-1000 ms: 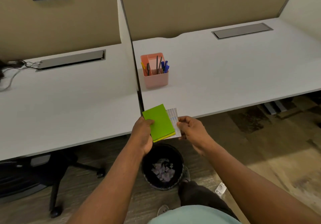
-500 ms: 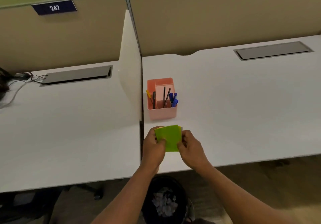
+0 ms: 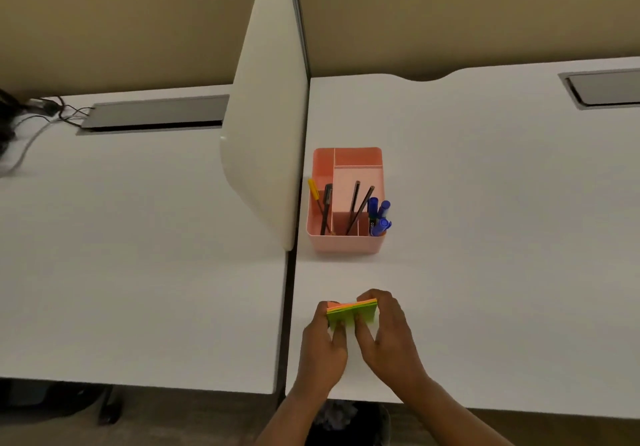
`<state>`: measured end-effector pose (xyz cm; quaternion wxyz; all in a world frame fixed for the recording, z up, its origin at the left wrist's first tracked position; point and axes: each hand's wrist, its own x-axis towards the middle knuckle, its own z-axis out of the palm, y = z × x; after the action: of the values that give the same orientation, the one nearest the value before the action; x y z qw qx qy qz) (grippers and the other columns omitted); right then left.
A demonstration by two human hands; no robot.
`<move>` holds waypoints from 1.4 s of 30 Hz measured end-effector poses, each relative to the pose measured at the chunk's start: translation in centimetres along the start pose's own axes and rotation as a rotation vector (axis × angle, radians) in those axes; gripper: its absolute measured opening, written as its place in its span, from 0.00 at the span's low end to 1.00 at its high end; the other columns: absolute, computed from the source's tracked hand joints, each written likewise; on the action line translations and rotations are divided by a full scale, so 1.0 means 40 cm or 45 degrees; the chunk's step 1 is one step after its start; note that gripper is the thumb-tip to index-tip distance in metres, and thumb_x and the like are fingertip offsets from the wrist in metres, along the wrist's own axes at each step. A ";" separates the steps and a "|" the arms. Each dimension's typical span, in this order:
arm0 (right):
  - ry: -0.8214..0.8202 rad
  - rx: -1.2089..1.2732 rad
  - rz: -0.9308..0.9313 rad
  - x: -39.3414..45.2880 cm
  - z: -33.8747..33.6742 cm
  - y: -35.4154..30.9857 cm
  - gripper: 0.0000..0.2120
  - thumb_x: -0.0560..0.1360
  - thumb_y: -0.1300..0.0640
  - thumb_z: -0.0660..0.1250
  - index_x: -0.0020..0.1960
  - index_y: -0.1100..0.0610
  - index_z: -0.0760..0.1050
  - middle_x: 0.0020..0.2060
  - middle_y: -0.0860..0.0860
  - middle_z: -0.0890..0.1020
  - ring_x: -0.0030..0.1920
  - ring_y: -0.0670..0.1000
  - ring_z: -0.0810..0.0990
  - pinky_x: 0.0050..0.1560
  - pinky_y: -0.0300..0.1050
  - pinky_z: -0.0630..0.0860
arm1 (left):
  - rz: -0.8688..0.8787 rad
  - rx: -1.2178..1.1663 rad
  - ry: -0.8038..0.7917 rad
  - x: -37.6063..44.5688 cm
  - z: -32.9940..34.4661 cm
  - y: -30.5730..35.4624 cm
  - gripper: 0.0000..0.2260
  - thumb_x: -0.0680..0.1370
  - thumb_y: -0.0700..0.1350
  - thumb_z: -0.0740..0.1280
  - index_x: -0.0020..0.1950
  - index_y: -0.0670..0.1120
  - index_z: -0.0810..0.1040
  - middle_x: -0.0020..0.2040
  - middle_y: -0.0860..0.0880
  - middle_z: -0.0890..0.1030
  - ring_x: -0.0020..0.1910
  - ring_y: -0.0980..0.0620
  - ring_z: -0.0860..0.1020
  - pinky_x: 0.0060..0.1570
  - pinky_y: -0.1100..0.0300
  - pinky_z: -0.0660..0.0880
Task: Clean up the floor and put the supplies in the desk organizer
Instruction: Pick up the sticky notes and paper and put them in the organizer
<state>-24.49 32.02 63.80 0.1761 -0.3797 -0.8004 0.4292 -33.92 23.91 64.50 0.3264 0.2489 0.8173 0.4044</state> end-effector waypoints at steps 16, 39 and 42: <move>0.410 -0.208 -0.643 0.539 -0.351 -0.283 0.08 0.74 0.69 0.63 0.52 0.61 0.75 0.50 0.57 0.79 0.50 0.54 0.78 0.42 0.42 0.73 | 0.289 0.138 0.212 0.275 -0.167 0.282 0.25 0.77 0.42 0.65 0.72 0.54 0.62 0.66 0.60 0.71 0.66 0.60 0.69 0.64 0.67 0.69; 0.112 -0.149 -0.256 0.791 -0.221 -0.109 0.11 0.77 0.67 0.60 0.53 0.53 0.71 0.51 0.49 0.75 0.50 0.52 0.75 0.44 0.48 0.75 | 0.141 0.412 0.059 0.371 -0.064 0.140 0.31 0.81 0.47 0.54 0.78 0.48 0.38 0.80 0.51 0.41 0.79 0.51 0.43 0.76 0.46 0.56; 0.084 -0.219 -0.278 0.792 -0.231 -0.102 0.10 0.77 0.66 0.61 0.54 0.53 0.72 0.54 0.52 0.78 0.50 0.51 0.75 0.45 0.49 0.76 | 0.143 0.407 0.058 0.369 -0.064 0.139 0.32 0.81 0.47 0.54 0.78 0.48 0.37 0.80 0.51 0.40 0.79 0.51 0.42 0.76 0.46 0.57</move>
<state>-41.31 59.79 71.00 0.2147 -0.3179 -0.8645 0.3247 -44.80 35.59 65.37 0.2409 0.3338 0.8632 0.2923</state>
